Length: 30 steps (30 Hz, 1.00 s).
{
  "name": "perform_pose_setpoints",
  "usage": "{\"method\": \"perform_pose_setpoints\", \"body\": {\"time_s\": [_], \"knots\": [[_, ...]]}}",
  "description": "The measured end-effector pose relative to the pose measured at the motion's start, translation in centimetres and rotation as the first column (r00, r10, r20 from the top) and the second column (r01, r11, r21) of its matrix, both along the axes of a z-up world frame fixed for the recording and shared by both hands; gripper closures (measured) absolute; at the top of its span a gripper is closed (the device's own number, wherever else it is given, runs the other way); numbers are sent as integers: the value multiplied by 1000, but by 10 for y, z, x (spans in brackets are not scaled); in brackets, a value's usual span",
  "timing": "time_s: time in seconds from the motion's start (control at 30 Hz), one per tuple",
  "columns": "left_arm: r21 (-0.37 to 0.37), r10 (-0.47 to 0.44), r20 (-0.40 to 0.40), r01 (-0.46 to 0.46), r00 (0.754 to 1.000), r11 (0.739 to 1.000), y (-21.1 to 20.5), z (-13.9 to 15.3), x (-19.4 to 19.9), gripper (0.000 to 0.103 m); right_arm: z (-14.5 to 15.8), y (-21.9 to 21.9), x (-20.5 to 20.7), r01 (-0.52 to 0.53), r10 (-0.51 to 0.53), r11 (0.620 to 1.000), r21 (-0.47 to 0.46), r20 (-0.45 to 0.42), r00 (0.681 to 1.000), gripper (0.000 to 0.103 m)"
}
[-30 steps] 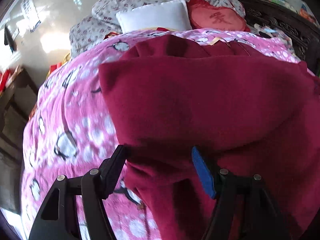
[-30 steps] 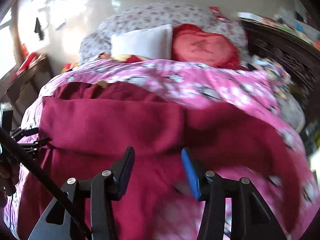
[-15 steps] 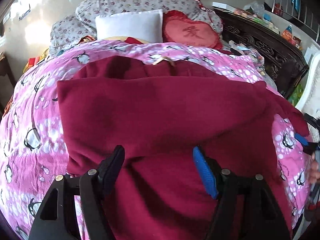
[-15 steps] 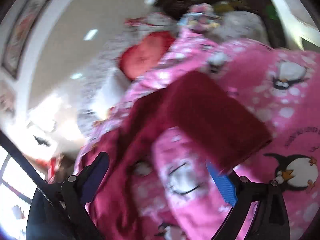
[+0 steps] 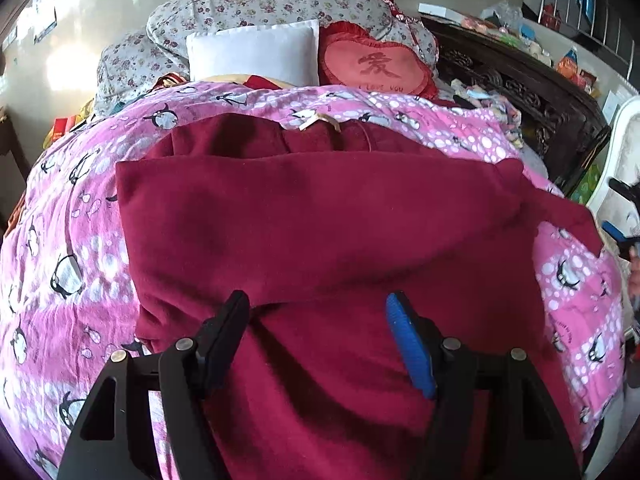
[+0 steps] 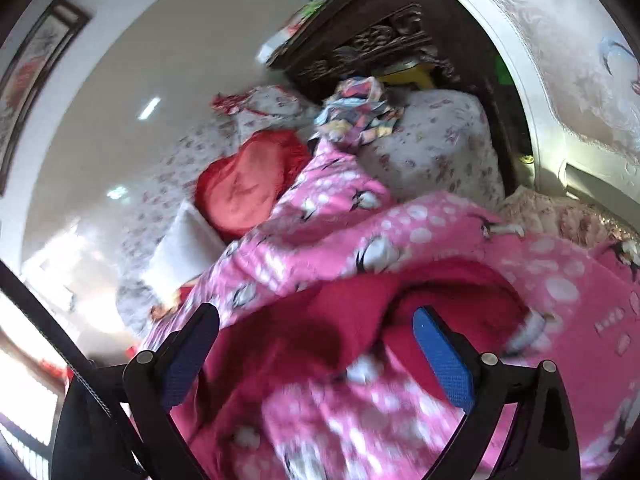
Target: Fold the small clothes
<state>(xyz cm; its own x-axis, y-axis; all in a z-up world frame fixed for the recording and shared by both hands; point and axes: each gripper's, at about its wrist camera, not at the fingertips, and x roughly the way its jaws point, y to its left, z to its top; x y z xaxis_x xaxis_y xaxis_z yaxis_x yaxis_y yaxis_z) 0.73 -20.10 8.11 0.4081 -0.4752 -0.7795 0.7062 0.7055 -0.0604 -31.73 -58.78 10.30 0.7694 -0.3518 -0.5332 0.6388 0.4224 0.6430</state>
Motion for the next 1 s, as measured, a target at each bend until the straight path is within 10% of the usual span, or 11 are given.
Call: {"method": "perform_pose_setpoints", "body": {"time_s": [0.23, 0.33, 0.47, 0.63, 0.83, 1.0], "knots": [[-13, 10, -24, -10, 1000, 1000, 0, -1, 2, 33, -28, 2, 2, -76, 75, 995, 58, 16, 997, 4], [2, 6, -9, -6, 1000, 1000, 5, 0, -3, 33, -47, -24, 25, -76, 74, 986, 146, 24, 997, 27], [27, 11, 13, -11, 1000, 1000, 18, 2, -5, 33, -61, -48, 44, -51, 57, 988, 146, -34, 998, 95], [10, 48, 20, -48, 999, 999, 47, 9, 4, 33, 5, -7, 44, -89, 88, 990, -105, -12, 996, 95], [-71, 162, 24, -160, 987, 985, 99, 30, 28, 33, 99, 116, 120, -379, 373, 820, -429, -103, 922, 95], [-116, 251, -3, -249, 968, 961, 133, 34, 48, 32, 88, 246, 223, -648, 632, 603, -465, -218, 744, 95]]}}
